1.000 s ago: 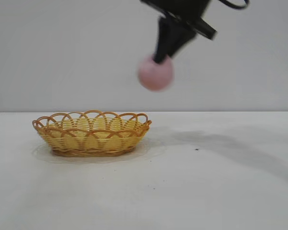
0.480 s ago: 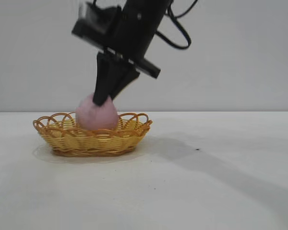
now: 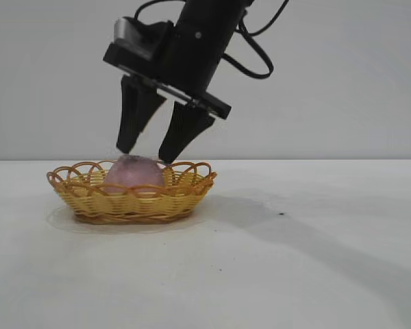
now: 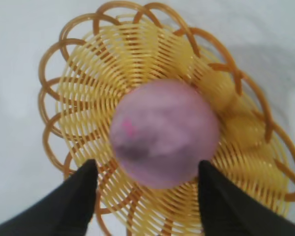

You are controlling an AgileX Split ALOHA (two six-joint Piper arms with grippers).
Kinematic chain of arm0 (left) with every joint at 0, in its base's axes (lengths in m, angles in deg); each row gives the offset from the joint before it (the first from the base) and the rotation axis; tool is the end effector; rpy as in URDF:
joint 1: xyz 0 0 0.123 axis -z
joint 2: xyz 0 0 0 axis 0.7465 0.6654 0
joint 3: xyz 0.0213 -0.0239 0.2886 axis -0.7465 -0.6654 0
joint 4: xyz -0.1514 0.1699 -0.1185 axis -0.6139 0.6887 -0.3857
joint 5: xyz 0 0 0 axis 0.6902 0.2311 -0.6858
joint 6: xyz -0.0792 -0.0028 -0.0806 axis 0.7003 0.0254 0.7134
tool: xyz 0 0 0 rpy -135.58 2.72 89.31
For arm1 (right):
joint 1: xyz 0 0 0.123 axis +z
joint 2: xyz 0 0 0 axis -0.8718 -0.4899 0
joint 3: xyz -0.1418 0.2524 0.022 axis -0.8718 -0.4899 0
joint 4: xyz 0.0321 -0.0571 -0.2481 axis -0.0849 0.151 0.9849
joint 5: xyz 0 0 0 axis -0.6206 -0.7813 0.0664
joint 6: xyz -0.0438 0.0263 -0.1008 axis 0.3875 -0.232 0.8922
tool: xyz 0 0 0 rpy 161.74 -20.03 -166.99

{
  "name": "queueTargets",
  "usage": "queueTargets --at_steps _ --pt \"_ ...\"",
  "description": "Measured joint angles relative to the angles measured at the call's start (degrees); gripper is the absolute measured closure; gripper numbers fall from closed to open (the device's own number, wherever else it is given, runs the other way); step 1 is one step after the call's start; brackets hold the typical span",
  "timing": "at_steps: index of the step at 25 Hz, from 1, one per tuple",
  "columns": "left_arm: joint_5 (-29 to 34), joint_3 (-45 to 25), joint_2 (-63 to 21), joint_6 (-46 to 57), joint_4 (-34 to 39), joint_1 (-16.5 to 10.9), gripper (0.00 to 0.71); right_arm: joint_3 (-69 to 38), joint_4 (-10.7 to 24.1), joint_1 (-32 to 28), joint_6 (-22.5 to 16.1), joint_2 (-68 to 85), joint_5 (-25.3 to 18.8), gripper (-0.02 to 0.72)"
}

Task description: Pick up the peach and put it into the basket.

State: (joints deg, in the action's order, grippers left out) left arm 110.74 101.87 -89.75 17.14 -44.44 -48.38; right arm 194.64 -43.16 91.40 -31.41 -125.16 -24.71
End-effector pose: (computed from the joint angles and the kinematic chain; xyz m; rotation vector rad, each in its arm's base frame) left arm 0.0084 0.0064 0.2620 -0.0325 2.0908 0.0616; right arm 0.3929 0.2741 0.2207 -0.9878 2.6273 0.5360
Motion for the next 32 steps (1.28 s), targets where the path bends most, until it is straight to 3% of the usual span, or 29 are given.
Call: queueTargets --at_steps 6,9,12,13,18,21,24,26,29,32 --pt "0.0 0.0 0.0 0.0 0.0 0.0 0.346 -1.8 10.6 -14.5 -10.8 0.0 1.4 0.301" --pt "0.0 0.0 0.0 0.0 0.0 0.0 0.346 -1.8 12.1 -20.6 -13.0 0.0 3.1 0.301" --pt "0.0 0.0 0.0 0.0 0.0 0.0 0.346 -1.8 11.4 -25.2 -13.7 0.0 3.4 0.301" --pt "0.0 0.0 0.0 0.0 0.0 0.0 0.346 -1.8 11.1 -26.2 -13.8 0.0 3.4 0.346" --pt "0.0 0.0 0.0 0.0 0.0 0.0 0.346 -3.1 10.7 -29.1 -13.2 1.6 1.4 0.379" --pt "0.0 0.0 0.0 0.0 0.0 0.0 0.346 -9.7 9.9 -29.1 -12.8 8.3 4.3 0.379" --pt "0.0 0.0 0.0 0.2 -0.3 0.0 0.346 -24.7 7.3 -29.1 -11.4 20.0 12.9 0.379" --pt "0.0 0.0 0.0 0.2 -0.7 0.0 0.346 -36.1 4.3 -29.1 -8.4 29.4 17.7 0.379" --pt "0.0 0.0 0.0 0.2 -1.0 0.0 0.346 -51.3 1.3 -29.1 -3.1 44.0 19.9 0.379" --pt "0.0 0.0 0.0 0.2 -1.0 0.0 0.346 -61.8 1.2 -29.1 -1.6 58.6 19.5 0.379"
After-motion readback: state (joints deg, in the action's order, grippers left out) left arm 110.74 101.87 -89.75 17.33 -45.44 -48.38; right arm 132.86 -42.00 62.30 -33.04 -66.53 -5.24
